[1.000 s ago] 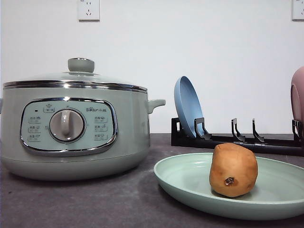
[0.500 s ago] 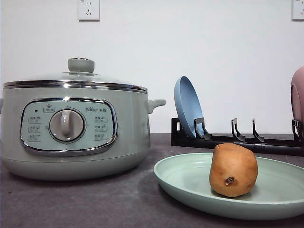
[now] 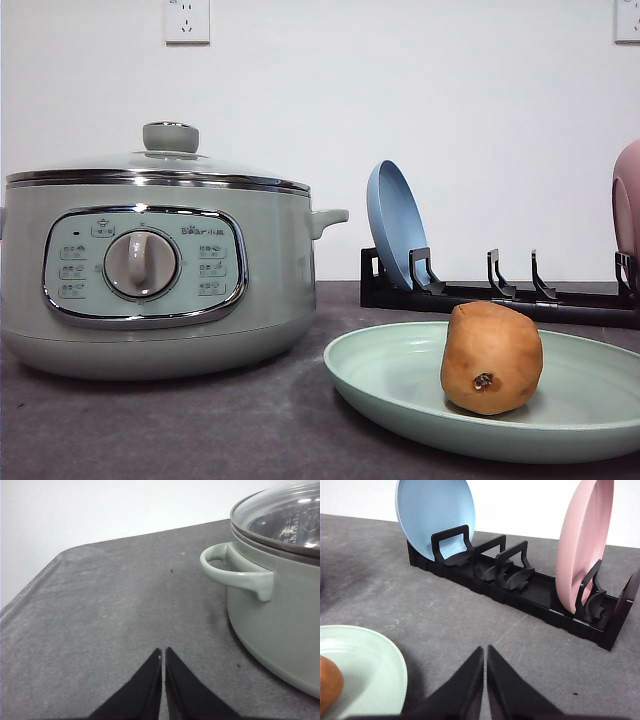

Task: Transfer potato from steamer to green plate

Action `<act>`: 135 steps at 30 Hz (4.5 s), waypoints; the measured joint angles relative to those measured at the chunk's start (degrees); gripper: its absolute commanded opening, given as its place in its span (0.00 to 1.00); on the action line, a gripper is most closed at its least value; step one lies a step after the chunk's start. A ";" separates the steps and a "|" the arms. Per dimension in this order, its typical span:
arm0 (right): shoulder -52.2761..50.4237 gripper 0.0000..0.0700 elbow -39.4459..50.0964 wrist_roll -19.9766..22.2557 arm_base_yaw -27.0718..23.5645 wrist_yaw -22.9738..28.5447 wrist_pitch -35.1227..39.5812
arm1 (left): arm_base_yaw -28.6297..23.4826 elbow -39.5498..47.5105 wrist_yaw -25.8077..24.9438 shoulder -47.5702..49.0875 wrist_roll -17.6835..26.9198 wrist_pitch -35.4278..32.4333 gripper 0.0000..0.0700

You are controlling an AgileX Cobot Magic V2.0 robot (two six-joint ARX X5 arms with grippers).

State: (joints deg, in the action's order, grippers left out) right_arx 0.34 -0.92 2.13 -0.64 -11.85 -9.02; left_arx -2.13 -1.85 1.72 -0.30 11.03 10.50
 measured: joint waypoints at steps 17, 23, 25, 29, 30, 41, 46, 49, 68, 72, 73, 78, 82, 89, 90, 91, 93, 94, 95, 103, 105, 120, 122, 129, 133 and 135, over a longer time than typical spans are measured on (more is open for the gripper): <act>0.00 0.00 0.00 0.00 0.00 0.01 0.00 | 0.00 0.00 0.00 0.00 0.00 0.00 0.00; 0.00 0.00 0.01 0.00 0.00 0.01 0.00 | 0.00 0.00 0.00 0.00 0.00 0.00 0.00; 0.00 0.00 -0.01 0.00 0.00 0.01 0.00 | 0.00 0.00 0.00 0.00 0.00 0.00 0.00; 0.00 0.00 0.01 0.00 0.00 0.00 0.00 | 0.00 0.00 0.00 0.00 0.00 -0.01 0.00; 0.00 0.00 0.01 0.00 0.00 0.01 0.00 | 0.00 0.00 0.00 0.00 0.00 -0.01 0.00; 0.00 0.00 0.01 0.00 0.00 0.01 0.00 | 0.00 0.00 0.00 0.00 0.00 0.00 0.00; 0.00 0.00 0.01 0.00 0.00 0.01 0.00 | 0.00 0.00 0.00 0.00 0.00 0.00 0.00; 0.00 0.00 0.01 0.00 0.00 -0.01 0.00 | 0.00 0.00 0.00 0.00 0.00 0.00 0.00; 0.00 0.00 -0.01 0.00 0.00 0.00 0.00 | 0.00 0.00 0.00 0.00 0.00 0.00 0.00; 0.00 0.00 0.01 0.00 0.00 0.01 0.00 | 0.00 0.00 0.00 0.00 0.00 0.00 0.00; 0.00 0.00 0.01 0.00 0.00 0.01 0.00 | 0.00 0.00 0.00 0.00 0.00 0.00 0.00; 0.00 0.00 0.00 0.00 0.00 0.01 0.00 | 0.00 0.00 0.00 0.00 0.00 0.00 0.00; 0.00 0.00 0.01 0.00 0.00 0.01 0.00 | 0.00 0.00 0.00 0.00 0.00 0.00 0.00; 0.00 0.00 0.00 0.00 0.00 0.00 0.00 | 0.00 0.00 0.00 0.00 0.00 0.00 0.00; 0.00 0.00 0.00 0.00 0.00 0.01 0.00 | 0.00 0.00 0.00 0.00 0.00 0.00 0.00; 0.00 0.00 -0.01 0.00 0.00 0.01 0.00 | 0.00 0.00 0.00 0.00 0.00 0.00 0.00; 0.00 0.00 0.00 0.00 0.00 0.01 0.00 | 0.00 0.00 0.00 0.00 0.00 0.00 0.00; 0.00 0.00 0.01 0.00 0.00 0.01 0.00 | 0.00 0.00 0.00 0.00 0.00 0.00 0.00; 0.00 0.00 0.01 0.00 0.00 0.01 0.00 | 0.00 0.00 0.00 0.00 0.00 0.00 0.00; 0.00 0.00 -0.01 0.00 0.00 0.00 0.00 | 0.00 0.00 0.00 0.00 0.00 0.00 0.00; 0.00 0.00 0.01 0.00 0.00 0.01 0.00 | 0.00 0.00 0.00 0.00 0.00 0.00 0.00; 0.00 0.00 -0.01 0.00 0.00 0.01 0.00 | 0.00 0.00 0.00 0.00 0.00 0.00 0.00; 0.00 0.00 0.00 0.00 0.00 0.01 0.00 | 0.00 0.00 0.00 0.00 0.00 0.00 0.00; 0.00 0.00 -0.01 0.00 0.00 0.01 0.00 | 0.00 0.00 0.00 0.00 0.00 0.00 0.00; 0.00 0.00 0.00 0.00 0.00 0.00 0.00 | 0.00 0.00 0.00 0.00 0.00 0.00 0.00; 0.00 0.00 0.01 0.00 0.00 0.00 0.00 | 0.00 0.00 0.00 0.00 0.00 0.00 0.00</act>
State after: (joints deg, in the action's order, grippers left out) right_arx 0.34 -0.91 2.13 -0.64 -11.85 -9.02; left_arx -2.13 -1.85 1.72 -0.30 11.03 10.50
